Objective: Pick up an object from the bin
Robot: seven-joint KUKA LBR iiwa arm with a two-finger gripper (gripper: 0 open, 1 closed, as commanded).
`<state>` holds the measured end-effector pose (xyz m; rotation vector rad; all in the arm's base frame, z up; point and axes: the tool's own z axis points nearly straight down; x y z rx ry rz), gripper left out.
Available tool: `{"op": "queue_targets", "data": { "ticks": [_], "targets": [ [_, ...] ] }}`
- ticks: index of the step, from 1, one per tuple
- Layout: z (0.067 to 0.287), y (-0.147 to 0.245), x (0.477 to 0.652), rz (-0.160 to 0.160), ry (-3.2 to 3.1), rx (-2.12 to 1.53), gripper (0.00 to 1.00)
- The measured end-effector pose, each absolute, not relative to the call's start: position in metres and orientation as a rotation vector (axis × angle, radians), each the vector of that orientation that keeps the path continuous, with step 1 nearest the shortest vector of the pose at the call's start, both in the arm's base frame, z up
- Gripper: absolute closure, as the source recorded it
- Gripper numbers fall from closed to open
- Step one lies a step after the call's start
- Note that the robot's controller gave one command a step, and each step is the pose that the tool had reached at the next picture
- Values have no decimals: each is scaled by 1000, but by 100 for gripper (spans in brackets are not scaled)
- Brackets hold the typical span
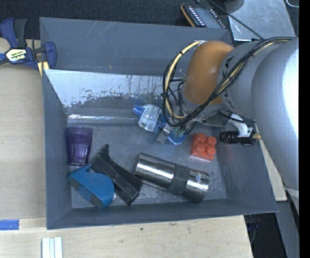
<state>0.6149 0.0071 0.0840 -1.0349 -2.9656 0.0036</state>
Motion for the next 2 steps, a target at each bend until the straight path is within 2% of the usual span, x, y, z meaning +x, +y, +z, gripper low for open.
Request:
{"op": "queue_targets", "data": {
  "ticks": [2],
  "targets": [
    [103,7,617,0,-2973,-1035,100]
  ]
}}
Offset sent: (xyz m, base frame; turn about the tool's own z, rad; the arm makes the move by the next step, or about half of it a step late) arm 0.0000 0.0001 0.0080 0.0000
